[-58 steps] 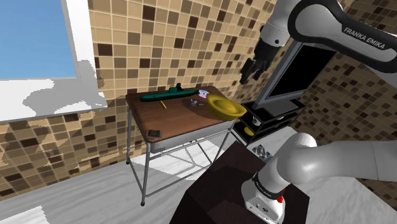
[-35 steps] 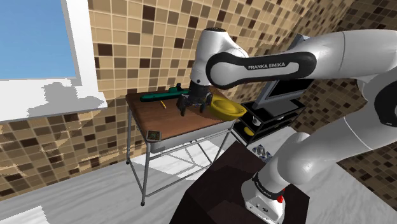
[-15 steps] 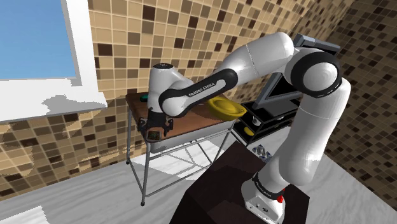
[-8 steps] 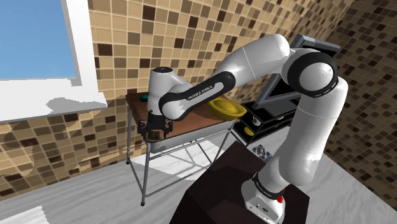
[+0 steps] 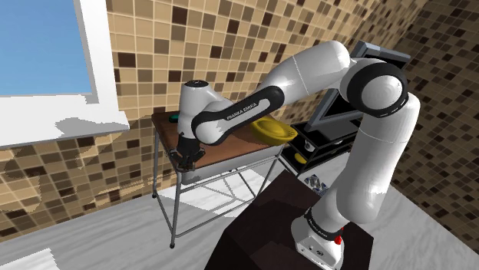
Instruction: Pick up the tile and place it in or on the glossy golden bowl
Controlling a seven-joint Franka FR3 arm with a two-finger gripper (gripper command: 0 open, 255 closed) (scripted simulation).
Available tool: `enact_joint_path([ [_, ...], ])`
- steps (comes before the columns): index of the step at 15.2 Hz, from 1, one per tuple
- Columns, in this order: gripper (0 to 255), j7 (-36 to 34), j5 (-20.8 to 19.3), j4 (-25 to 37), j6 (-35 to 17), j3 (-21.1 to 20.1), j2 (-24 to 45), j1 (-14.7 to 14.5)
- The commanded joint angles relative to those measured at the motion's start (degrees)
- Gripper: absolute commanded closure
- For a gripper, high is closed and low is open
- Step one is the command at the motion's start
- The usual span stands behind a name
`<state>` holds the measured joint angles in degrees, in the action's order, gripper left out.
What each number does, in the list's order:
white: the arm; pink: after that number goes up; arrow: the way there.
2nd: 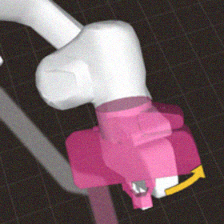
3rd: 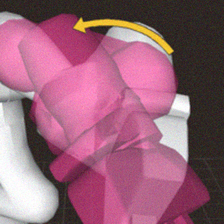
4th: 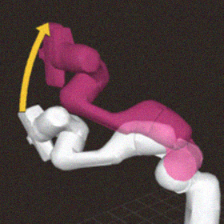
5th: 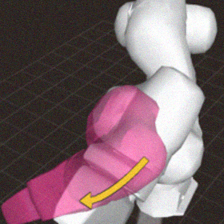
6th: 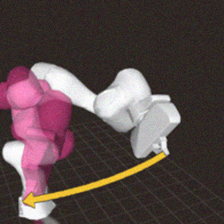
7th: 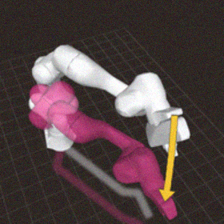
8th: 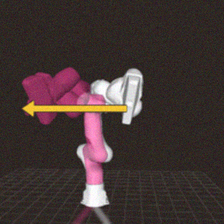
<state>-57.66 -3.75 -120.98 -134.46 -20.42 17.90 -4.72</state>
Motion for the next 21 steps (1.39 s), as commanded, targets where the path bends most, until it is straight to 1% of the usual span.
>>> enact_joint_path([
  [1,255,0.01,0.00,-0.09,0.03,0.03,0.05,0.02],
  [4,255,-0.01,0.00,-0.01,0.01,0.00,0.02,-0.01],
  [5,0,-0.01,0.00,-0.01,0.01,0.00,0.02,-0.01],
  [6,0,14.60,18.27,-1.30,-0.67,-4.07,-0.30,9.41],
  [7,0,27.26,33.69,-1.23,2.36,-9.30,1.76,20.21],
  [8,0,30.48,37.37,-1.08,3.67,-12.39,3.32,25.21],
  [9,0,30.36,37.22,-1.23,2.85,-12.87,3.91,25.29],
  [12,0,30.40,37.33,-1.57,0.68,-13.05,5.46,24.35],
  [15,0,30.55,37.62,-1.81,-1.82,-12.94,7.35,22.94],
  [21,0,30.90,38.16,-1.76,-1.61,-12.07,7.13,22.10],
])
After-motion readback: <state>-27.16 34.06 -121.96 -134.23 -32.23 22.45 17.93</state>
